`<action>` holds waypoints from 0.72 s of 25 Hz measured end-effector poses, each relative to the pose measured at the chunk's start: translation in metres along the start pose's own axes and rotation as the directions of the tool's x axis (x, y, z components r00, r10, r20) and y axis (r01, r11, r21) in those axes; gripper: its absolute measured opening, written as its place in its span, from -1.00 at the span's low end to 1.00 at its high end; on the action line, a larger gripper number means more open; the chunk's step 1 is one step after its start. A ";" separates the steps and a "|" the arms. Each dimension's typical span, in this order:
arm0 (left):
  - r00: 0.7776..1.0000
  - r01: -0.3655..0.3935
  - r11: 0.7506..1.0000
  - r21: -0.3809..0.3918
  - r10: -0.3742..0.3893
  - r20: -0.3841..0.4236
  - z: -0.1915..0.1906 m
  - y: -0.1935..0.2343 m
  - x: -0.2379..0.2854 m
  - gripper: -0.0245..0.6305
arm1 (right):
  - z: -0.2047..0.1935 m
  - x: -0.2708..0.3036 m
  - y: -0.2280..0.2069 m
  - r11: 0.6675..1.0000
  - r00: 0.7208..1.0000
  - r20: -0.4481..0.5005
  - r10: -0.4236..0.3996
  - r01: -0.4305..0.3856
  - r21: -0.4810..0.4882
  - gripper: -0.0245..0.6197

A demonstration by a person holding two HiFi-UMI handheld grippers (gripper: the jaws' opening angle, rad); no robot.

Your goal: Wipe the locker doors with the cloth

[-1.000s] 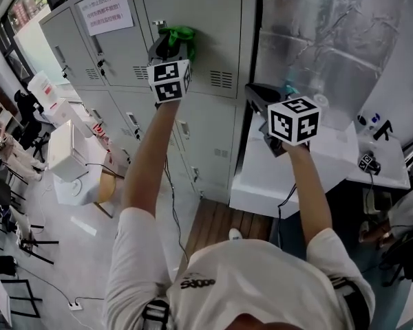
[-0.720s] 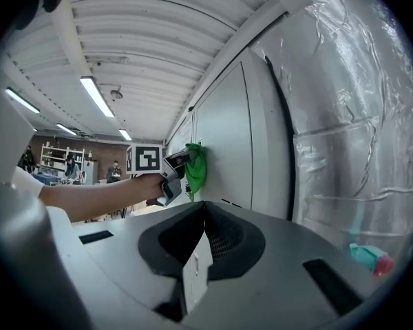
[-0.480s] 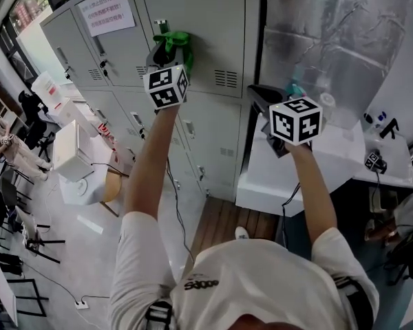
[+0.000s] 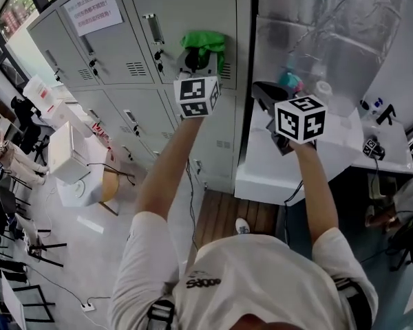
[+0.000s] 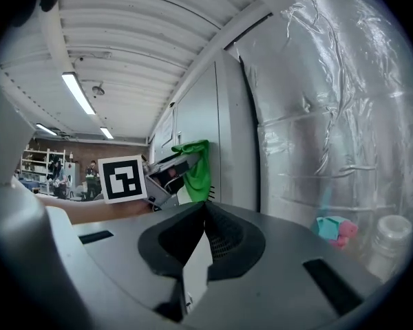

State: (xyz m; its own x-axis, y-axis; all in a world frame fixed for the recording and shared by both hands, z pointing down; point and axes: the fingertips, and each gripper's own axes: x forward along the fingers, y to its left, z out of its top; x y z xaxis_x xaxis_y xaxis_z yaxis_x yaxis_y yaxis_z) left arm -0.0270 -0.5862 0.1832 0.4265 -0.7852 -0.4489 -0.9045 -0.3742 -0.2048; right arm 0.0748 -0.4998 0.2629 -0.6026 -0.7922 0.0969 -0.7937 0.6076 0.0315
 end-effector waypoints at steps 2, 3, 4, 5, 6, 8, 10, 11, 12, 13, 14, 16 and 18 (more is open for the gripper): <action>0.997 0.079 0.994 0.070 -0.079 -0.006 -0.004 -0.029 0.000 -0.60 | -0.004 -0.005 -0.003 1.000 1.000 -0.005 -0.013 0.013 0.006 -0.90; 0.993 0.115 0.988 0.101 -0.115 -0.009 -0.008 -0.042 -0.001 -0.60 | -0.007 -0.008 -0.004 1.000 1.000 -0.008 -0.020 0.021 0.008 -0.89; 0.990 0.142 0.982 0.123 -0.142 -0.009 -0.013 -0.054 -0.002 -0.60 | -0.009 -0.011 -0.005 1.000 1.000 -0.011 -0.027 0.027 0.010 -0.90; 0.987 0.160 0.978 0.136 -0.161 -0.004 -0.018 -0.061 -0.004 -0.60 | -0.011 -0.013 -0.006 0.999 0.999 -0.013 -0.033 0.033 0.011 -0.90; 0.985 0.170 0.975 0.143 -0.172 0.003 -0.022 -0.064 -0.006 -0.60 | -0.013 -0.015 -0.006 0.999 0.999 -0.015 -0.038 0.038 0.013 -0.90; 0.983 0.179 0.973 0.148 -0.183 0.012 -0.027 -0.060 -0.008 -0.59 | -0.017 -0.017 -0.006 0.999 0.999 -0.018 -0.043 0.043 0.020 -0.90; 0.985 0.171 0.974 0.149 -0.173 0.005 -0.030 -0.047 -0.010 -0.59 | -0.023 -0.017 -0.006 0.999 0.999 -0.024 -0.044 0.044 0.027 -0.90; 0.987 0.159 0.976 0.148 -0.160 -0.003 -0.033 -0.039 -0.012 -0.59 | -0.025 -0.017 -0.006 0.999 0.999 -0.027 -0.043 0.044 0.030 -0.89; 0.989 0.147 0.979 0.145 -0.146 -0.015 -0.036 -0.030 -0.014 -0.59 | -0.027 -0.015 -0.005 0.999 0.999 -0.027 -0.042 0.043 0.033 -0.90; 0.991 0.135 0.981 0.140 -0.132 -0.030 -0.041 -0.022 -0.016 -0.59 | -0.027 -0.014 -0.005 0.998 0.999 -0.023 -0.043 0.044 0.034 -0.90; 0.992 0.121 0.984 0.133 -0.116 -0.050 -0.047 -0.012 -0.019 -0.59 | -0.027 -0.012 -0.004 0.998 0.999 -0.018 -0.046 0.046 0.035 -0.90; 0.994 0.073 0.992 0.107 -0.063 -0.087 -0.058 0.011 -0.026 -0.59 | -0.025 -0.008 -0.002 0.998 0.999 -0.004 -0.052 0.052 0.032 -0.90; 0.994 0.003 0.998 0.063 0.004 -0.110 -0.067 0.038 -0.034 -0.59 | -0.024 -0.004 0.000 0.998 0.999 0.006 -0.050 0.050 0.024 -0.90</action>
State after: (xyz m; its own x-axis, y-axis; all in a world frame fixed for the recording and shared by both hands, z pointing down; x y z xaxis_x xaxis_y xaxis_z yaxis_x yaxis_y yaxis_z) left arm -0.0752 -0.6066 0.2487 0.4209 -0.8365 -0.3510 -0.9020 -0.3447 -0.2601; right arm 0.0793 -0.4949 0.2865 -0.5626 -0.8219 0.0896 -0.8245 0.5657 0.0124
